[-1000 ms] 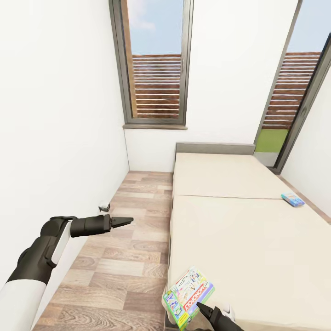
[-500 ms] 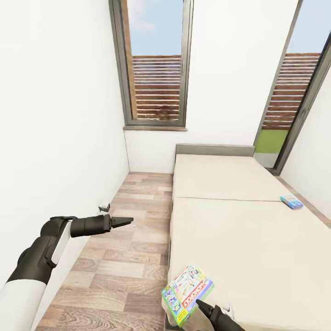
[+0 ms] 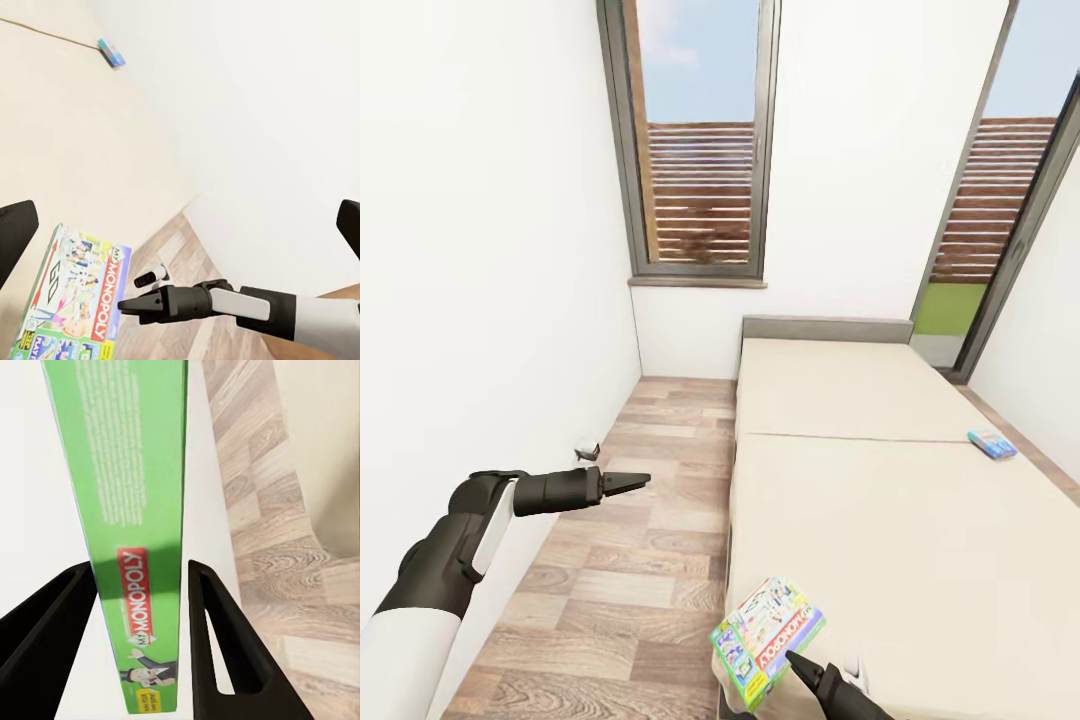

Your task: Put all the toys in the child's room - the three board games (two on the bed and one on the table), the two jigsaw puzzles on the table, and the tennis ball on the table - inside the toy box on the table in the child's room.

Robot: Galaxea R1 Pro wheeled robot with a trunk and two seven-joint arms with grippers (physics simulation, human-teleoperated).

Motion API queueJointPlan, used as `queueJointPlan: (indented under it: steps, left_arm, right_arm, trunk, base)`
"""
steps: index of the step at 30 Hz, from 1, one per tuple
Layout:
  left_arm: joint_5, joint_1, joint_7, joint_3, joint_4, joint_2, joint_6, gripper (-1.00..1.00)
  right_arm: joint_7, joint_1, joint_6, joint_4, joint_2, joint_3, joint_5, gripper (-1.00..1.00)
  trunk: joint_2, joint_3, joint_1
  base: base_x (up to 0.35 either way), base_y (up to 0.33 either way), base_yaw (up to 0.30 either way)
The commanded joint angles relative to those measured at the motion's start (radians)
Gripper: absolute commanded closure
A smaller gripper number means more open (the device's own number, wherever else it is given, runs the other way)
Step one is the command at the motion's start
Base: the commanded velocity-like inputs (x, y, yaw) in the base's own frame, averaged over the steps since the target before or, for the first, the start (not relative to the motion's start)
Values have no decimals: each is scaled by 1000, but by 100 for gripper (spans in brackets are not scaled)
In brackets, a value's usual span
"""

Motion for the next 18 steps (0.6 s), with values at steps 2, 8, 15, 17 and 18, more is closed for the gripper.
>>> queueJointPlan:
  steps: [2,8,15,17,18]
  left_arm:
    - [2,-1,-1,0,0,0,7,-100]
    - [2,-1,-1,-1,0,0,7,-100]
    - [2,-1,-1,-1,0,0,7,-100]
    - [2,-1,-1,-1,0,0,7,-100]
    - [1,-1,-1,-1,0,0,7,-100]
  right_arm:
    - [1,0,9,-4,0,-1,-6,100]
    - [-10,-3,25,-59,1,-1,-8,100]
    - [-16,-41,154,-235,-9,-3,-6,100]
    - [-17,-51,172,-269,-11,-3,-6,100]
    - [-18,-61,186,-300,-12,-3,-5,100]
  trunk:
    - [14,5,-8]
    - [56,24,-31]
    - [105,46,-58]
    - [119,52,-65]
    - [126,55,-69]
  base:
    - [0,0,0]
    - [0,0,0]
    - [0,0,0]
    - [0,0,0]
    - [0,0,0]
